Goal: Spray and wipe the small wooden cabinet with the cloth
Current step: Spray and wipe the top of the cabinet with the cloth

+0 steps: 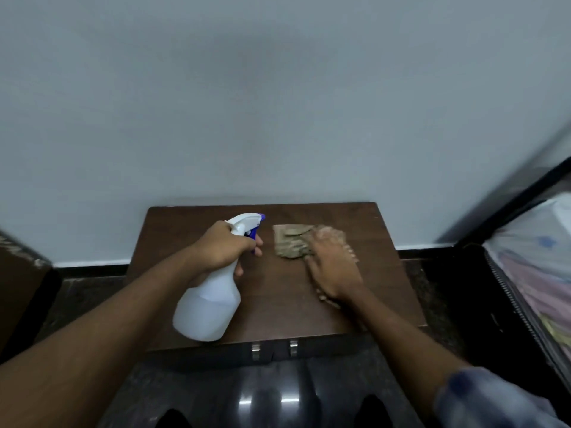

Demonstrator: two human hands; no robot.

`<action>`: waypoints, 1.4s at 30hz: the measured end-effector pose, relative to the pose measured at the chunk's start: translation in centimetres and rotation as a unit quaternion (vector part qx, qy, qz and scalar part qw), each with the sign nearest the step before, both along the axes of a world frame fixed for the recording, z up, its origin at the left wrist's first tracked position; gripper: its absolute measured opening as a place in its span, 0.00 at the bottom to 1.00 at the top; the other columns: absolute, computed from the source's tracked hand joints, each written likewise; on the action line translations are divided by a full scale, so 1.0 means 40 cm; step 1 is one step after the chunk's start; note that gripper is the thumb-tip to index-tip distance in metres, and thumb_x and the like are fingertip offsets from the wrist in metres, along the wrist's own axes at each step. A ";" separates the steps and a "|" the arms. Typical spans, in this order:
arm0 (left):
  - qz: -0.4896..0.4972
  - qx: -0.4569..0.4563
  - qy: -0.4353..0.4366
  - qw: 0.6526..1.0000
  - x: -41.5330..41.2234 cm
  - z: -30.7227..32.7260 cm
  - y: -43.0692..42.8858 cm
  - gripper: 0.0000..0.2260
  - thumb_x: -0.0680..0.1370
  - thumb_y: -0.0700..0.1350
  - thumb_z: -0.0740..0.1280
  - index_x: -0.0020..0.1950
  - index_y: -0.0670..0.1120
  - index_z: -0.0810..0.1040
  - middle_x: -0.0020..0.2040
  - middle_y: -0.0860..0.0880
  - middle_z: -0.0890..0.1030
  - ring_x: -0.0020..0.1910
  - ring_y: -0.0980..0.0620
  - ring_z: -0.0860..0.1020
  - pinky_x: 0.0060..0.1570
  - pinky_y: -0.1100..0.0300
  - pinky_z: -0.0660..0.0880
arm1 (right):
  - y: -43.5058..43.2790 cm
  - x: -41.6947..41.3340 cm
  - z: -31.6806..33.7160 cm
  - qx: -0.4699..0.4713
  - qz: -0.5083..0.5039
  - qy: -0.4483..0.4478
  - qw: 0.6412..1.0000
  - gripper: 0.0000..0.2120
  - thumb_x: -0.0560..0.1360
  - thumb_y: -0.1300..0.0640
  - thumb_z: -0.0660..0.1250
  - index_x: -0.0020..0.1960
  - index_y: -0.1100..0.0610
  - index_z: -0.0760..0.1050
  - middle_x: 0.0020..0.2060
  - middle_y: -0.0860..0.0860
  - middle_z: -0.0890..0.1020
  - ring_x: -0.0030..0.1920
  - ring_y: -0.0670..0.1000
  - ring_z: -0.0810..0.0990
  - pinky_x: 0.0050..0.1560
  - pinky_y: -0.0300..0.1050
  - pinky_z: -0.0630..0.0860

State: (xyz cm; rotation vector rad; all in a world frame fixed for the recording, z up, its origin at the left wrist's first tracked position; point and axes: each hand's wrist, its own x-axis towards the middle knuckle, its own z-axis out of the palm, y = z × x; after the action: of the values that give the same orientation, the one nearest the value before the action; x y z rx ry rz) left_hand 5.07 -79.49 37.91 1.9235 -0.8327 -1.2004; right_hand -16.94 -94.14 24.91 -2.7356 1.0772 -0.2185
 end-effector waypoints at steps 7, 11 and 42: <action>-0.032 0.012 0.025 0.999 -0.129 -0.007 -0.080 0.10 0.78 0.36 0.65 0.55 0.40 0.84 0.50 0.42 0.87 0.24 0.45 0.75 0.33 0.55 0.76 | -0.233 0.011 0.019 0.061 -0.224 -0.010 0.973 0.28 0.83 0.45 0.55 0.80 0.55 0.61 0.79 0.57 0.64 0.79 0.63 0.59 0.79 0.61 0.52; -0.028 0.015 0.037 0.999 -0.152 -0.011 -0.101 0.10 0.78 0.36 0.64 0.55 0.40 0.83 0.49 0.43 0.88 0.23 0.45 0.75 0.32 0.56 0.76 | -0.147 -0.087 0.018 0.022 0.018 -0.016 0.999 0.24 0.83 0.44 0.55 0.77 0.49 0.68 0.78 0.50 0.68 0.77 0.54 0.63 0.78 0.55 0.59; 0.049 0.055 0.026 0.997 -0.420 -0.109 0.338 0.05 0.75 0.39 0.72 0.49 0.43 0.84 0.45 0.43 0.85 0.24 0.45 0.76 0.32 0.54 0.77 | 0.296 -0.257 0.005 0.144 -0.063 -0.060 0.986 0.19 0.84 0.59 0.60 0.75 0.55 0.72 0.78 0.53 0.67 0.79 0.57 0.61 0.79 0.56 0.56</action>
State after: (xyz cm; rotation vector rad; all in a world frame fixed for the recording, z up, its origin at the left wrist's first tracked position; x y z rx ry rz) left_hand -11.72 -65.97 33.54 1.9878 -0.6499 -1.2548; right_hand -27.22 -82.29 25.12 -2.3733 1.1494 -0.2235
